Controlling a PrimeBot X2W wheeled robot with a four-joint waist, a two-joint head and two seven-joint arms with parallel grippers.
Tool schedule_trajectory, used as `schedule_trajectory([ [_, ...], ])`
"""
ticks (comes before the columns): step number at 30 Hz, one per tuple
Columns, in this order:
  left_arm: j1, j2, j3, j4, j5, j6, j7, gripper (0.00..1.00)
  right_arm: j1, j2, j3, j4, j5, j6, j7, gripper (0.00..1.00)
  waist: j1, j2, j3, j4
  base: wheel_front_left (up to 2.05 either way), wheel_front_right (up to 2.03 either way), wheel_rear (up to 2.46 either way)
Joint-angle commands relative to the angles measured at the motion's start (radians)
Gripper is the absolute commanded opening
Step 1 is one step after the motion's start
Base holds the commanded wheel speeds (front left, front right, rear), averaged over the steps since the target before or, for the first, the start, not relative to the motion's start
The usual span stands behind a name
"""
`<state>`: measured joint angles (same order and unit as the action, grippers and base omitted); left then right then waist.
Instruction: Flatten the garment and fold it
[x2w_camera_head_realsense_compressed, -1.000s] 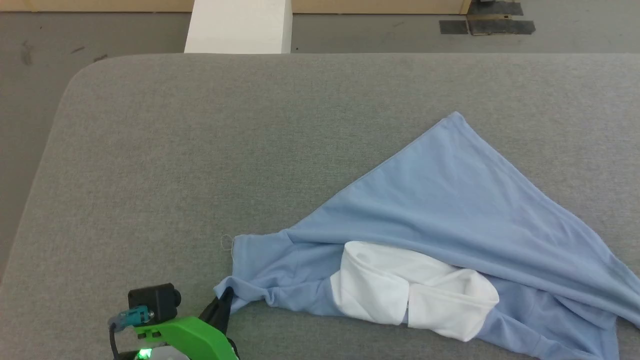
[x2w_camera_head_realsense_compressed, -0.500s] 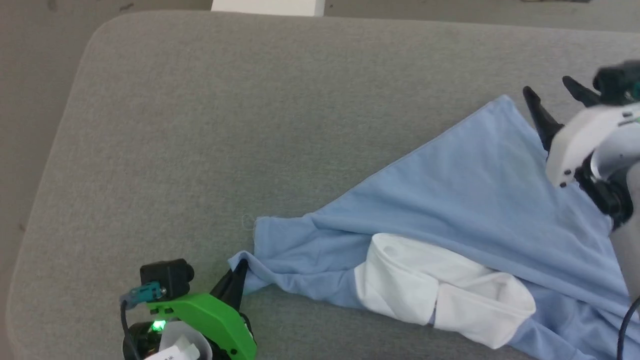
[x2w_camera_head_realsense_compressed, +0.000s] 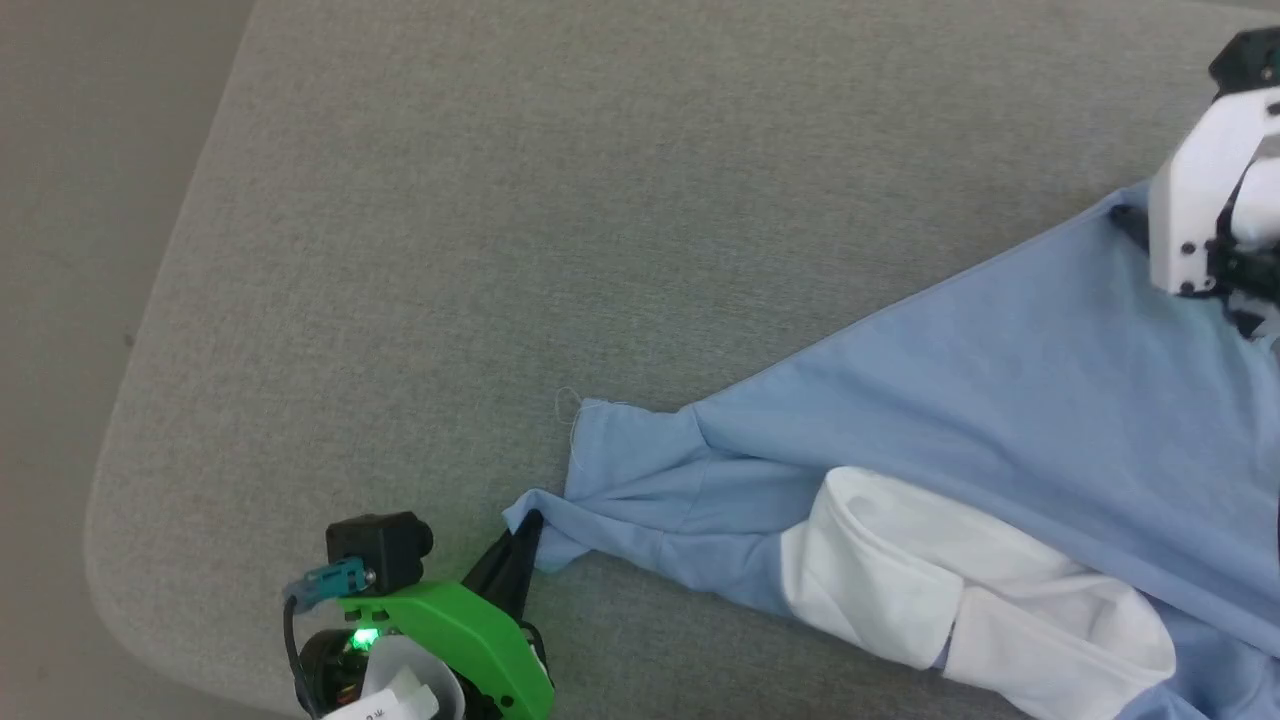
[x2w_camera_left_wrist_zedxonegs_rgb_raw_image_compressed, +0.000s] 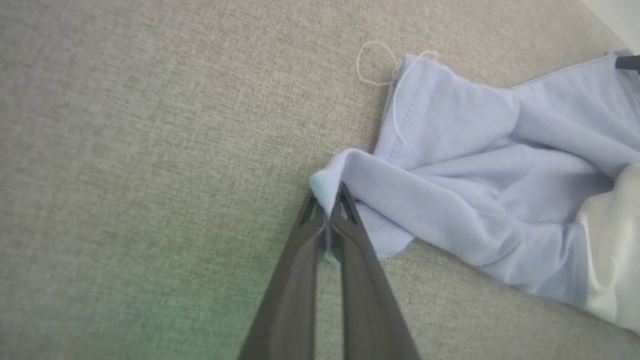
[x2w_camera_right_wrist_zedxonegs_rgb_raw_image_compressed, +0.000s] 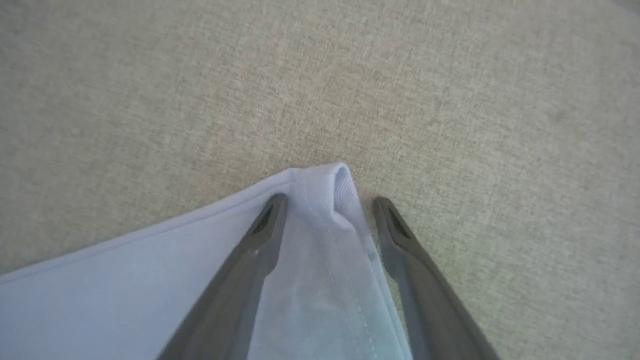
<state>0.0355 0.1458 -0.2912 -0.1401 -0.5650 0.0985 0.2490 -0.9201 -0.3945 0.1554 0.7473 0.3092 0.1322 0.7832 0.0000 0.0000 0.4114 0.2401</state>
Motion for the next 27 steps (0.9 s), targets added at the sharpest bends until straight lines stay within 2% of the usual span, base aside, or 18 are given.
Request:
schedule_trajectory([
  [1, -0.015, -0.005, 0.000, 0.006, -0.007, -0.004, -0.008, 0.00, 0.007, 0.010, -0.001, 0.022, -0.017, -0.002, 0.031, 0.28, 0.0000, 0.0000, 0.015, 0.018, 0.00, 0.00, 0.00],
  [2, -0.015, -0.005, 0.000, 0.008, -0.007, -0.003, -0.010, 0.00, 0.007, 0.013, -0.007, 0.018, -0.024, -0.002, 0.035, 0.00, 0.0000, 0.0000, 0.014, 0.018, 0.00, 0.00, 0.00],
  [5, -0.014, -0.005, 0.001, 0.014, -0.007, 0.000, -0.013, 0.00, 0.024, 0.026, -0.019, -0.008, -0.036, -0.002, -0.007, 0.00, 0.0000, 0.0000, 0.002, 0.007, 0.00, 0.00, 0.00],
  [7, -0.014, -0.002, 0.001, 0.016, -0.005, 0.001, -0.014, 0.00, 0.050, 0.032, -0.026, -0.038, -0.034, -0.002, -0.079, 0.00, 0.0000, 0.0000, -0.012, -0.003, 0.00, 0.00, 0.00],
  [16, 0.010, 0.036, 0.033, 0.004, 0.010, 0.020, -0.031, 0.00, 0.289, 0.052, -0.051, -0.216, 0.032, -0.002, -0.561, 0.00, 0.0000, 0.0000, -0.133, -0.105, 0.00, 0.00, 0.00],
  [18, 0.016, 0.047, 0.044, -0.003, 0.015, 0.024, -0.039, 0.00, 0.350, 0.051, -0.065, -0.254, 0.038, -0.002, -0.639, 0.00, 0.0000, 0.0000, -0.162, -0.132, 0.00, 0.00, 0.00],
  [22, 0.009, 0.071, 0.066, -0.025, 0.025, 0.022, -0.060, 0.00, 0.461, 0.051, -0.110, -0.324, 0.047, -0.002, -0.708, 0.00, 0.0000, 0.0000, -0.209, -0.186, 0.00, 0.00, 0.00],
  [27, -0.077, 0.100, 0.099, -0.053, 0.009, -0.016, -0.081, 0.00, 0.534, 0.027, -0.168, -0.445, 0.053, -0.002, -0.666, 0.00, 0.0000, 0.0000, -0.229, -0.235, 0.00, 0.00, 0.00],
])
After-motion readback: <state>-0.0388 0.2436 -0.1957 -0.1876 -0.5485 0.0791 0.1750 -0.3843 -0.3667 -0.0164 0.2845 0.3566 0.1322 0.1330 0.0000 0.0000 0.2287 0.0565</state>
